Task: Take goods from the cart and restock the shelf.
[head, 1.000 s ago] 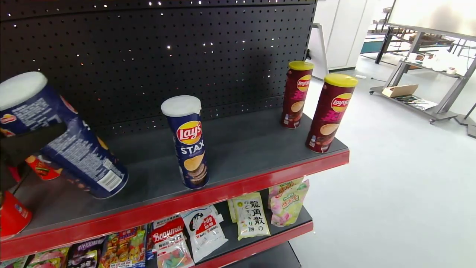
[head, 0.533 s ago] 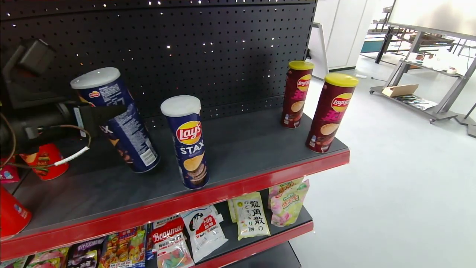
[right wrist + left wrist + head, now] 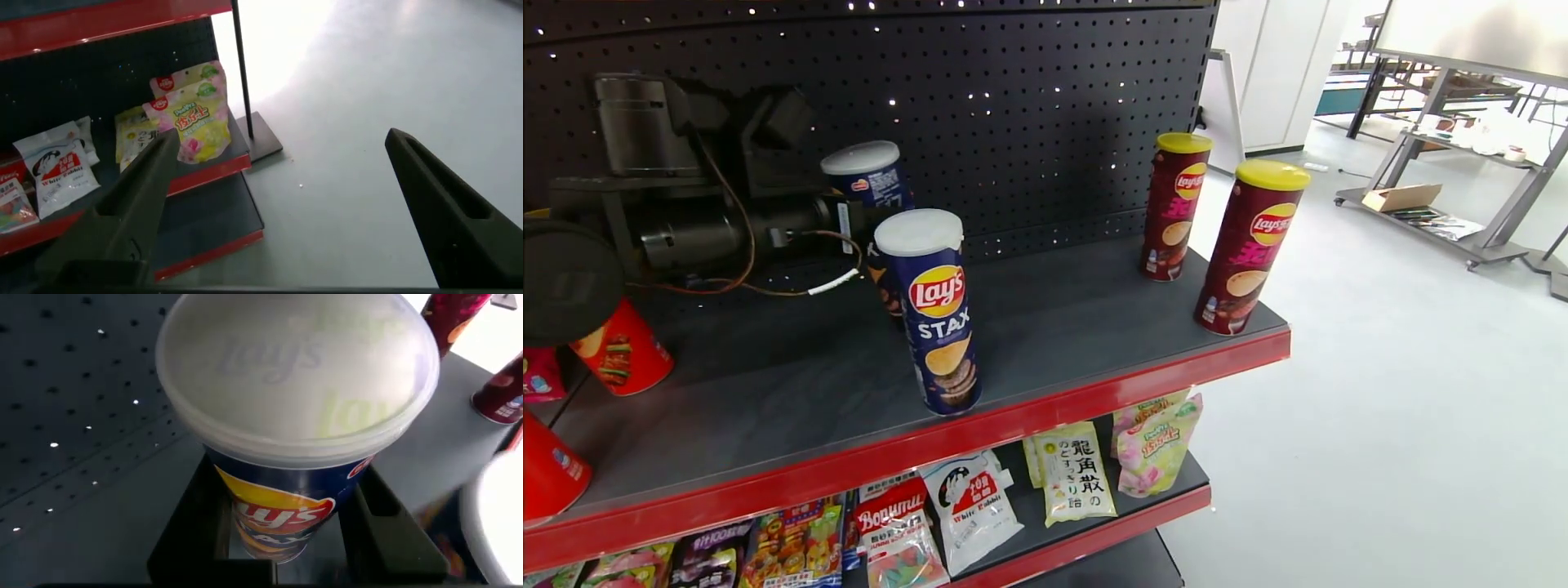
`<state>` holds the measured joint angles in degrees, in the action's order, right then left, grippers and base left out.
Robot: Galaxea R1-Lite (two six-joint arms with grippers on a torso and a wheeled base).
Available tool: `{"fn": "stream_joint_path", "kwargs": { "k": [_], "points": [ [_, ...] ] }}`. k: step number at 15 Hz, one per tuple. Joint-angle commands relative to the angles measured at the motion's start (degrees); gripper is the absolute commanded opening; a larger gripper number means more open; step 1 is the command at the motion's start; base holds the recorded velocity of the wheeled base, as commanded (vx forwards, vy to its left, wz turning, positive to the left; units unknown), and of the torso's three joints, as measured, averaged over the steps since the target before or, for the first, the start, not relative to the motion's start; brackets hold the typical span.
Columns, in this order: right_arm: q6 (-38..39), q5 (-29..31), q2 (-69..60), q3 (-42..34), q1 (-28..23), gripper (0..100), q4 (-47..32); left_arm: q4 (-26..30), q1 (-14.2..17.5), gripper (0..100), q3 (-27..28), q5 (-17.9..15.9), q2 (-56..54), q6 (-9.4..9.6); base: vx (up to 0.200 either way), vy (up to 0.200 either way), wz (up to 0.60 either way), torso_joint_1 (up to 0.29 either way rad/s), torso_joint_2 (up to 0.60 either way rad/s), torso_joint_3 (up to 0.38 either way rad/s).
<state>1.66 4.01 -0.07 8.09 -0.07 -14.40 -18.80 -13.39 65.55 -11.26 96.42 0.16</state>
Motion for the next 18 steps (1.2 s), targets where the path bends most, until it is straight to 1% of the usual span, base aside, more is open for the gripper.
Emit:
{"fn": "stream_joint_path", "kwargs": {
  "k": [1,5,8,10,11,18],
  "points": [
    [0.01,-0.06,0.07,-0.01,-0.01,100,-0.02,-0.54,-0.33,0,1.25,0.1,3.25,0.02,0.0,0.0,0.0,0.0,0.0,0.0],
    [0.01,-0.06,0.07,-0.01,-0.01,100,-0.02,-1.77,0.2,0,5.47,0.28,6.86,0.11,0.0,0.0,0.0,0.0,0.0,0.0],
    [0.01,0.03,0.07,-0.01,-0.01,100,-0.02,-2.38,0.2,0,6.96,0.89,9.23,0.19,0.0,0.0,0.0,0.0,0.0,0.0],
    [0.01,0.03,0.07,-0.01,-0.01,100,-0.02,-4.14,0.11,0,7.22,5.29,10.99,0.19,0.0,0.0,0.0,0.0,0.0,0.0],
    [0.01,-0.06,0.07,-0.01,-0.01,100,-0.02,-4.58,0.11,0,7.22,5.64,11.16,0.19,0.0,0.0,0.0,0.0,0.0,0.0],
    [0.01,0.03,0.07,-0.01,-0.01,100,-0.02,-4.93,0.11,0,7.4,5.55,12.31,0.11,0.0,0.0,0.0,0.0,0.0,0.0]
  ]
}}
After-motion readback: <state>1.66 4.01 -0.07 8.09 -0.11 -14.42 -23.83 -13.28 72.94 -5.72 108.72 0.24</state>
